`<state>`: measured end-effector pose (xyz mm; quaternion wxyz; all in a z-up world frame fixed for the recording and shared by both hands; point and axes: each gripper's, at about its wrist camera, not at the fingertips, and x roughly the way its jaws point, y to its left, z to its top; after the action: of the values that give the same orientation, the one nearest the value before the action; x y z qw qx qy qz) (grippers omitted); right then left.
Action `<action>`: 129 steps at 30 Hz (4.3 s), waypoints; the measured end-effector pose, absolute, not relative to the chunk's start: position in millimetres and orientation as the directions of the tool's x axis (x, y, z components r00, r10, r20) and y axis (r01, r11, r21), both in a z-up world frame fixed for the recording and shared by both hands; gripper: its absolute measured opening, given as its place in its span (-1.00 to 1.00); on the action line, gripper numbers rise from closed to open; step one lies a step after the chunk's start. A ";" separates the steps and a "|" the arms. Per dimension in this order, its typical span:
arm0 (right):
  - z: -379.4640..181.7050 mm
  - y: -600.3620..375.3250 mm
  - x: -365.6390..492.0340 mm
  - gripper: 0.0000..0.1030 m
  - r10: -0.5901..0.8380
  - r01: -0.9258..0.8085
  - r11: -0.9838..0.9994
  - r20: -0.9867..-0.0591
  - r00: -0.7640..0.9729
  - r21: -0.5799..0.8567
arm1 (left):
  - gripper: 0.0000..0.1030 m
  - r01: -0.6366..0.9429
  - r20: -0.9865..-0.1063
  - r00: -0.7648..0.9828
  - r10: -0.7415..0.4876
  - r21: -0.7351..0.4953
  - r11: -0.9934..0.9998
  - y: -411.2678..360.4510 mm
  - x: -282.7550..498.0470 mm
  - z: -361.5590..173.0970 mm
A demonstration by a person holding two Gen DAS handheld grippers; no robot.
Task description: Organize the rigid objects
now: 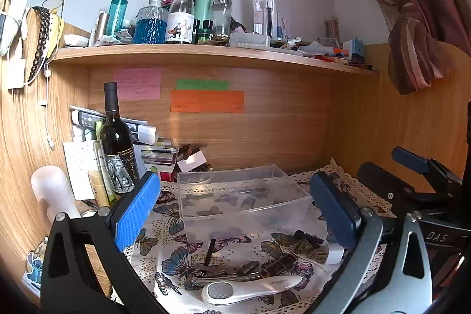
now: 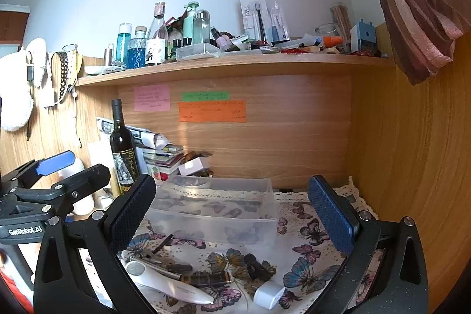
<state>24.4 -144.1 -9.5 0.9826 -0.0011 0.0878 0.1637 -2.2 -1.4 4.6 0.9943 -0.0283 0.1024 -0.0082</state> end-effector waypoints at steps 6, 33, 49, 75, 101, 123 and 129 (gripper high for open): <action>-13.5 -144.1 29.5 0.93 0.334 -0.335 0.942 -0.189 0.923 0.028 | 0.97 0.003 -0.194 0.981 -0.013 -0.052 0.999 0.6 -2.7 4.0; -126.6 -186.1 68.8 0.32 0.234 -0.253 0.966 -0.595 0.769 0.053 | 0.30 -0.027 -0.677 0.733 -0.070 -0.132 0.991 4.9 38.4 -140.8; -148.9 -189.4 77.7 0.32 0.234 -0.260 0.964 -0.656 0.718 0.060 | -0.19 -0.137 -0.753 0.657 0.034 -0.075 0.988 36.1 54.4 -161.4; -166.4 -174.3 104.8 -0.03 0.340 -0.331 0.932 -0.674 0.656 0.148 | 0.39 -0.089 -0.785 0.618 -0.042 -0.124 0.988 -9.8 107.2 -155.2; -140.0 -186.0 94.2 -0.03 0.305 -0.294 0.948 -0.618 0.724 0.124 | -0.24 0.029 -0.820 0.572 0.017 0.041 0.999 7.9 117.3 -164.8; -64.2 -148.9 118.3 -0.03 0.328 -0.349 0.936 -0.469 0.820 0.044 | -0.27 0.040 -0.572 0.819 -0.043 -0.018 0.999 33.4 78.6 -42.9; -41.8 -137.3 137.1 -0.03 0.339 -0.364 0.931 -0.439 0.832 0.030 | -0.27 0.049 -0.527 0.847 -0.062 -0.038 0.998 38.1 96.2 -14.2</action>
<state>137.1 -137.3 -41.8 0.9567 -0.0276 0.2243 0.1837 96.2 38.1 -14.2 0.9610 -0.0115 0.2747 -0.0288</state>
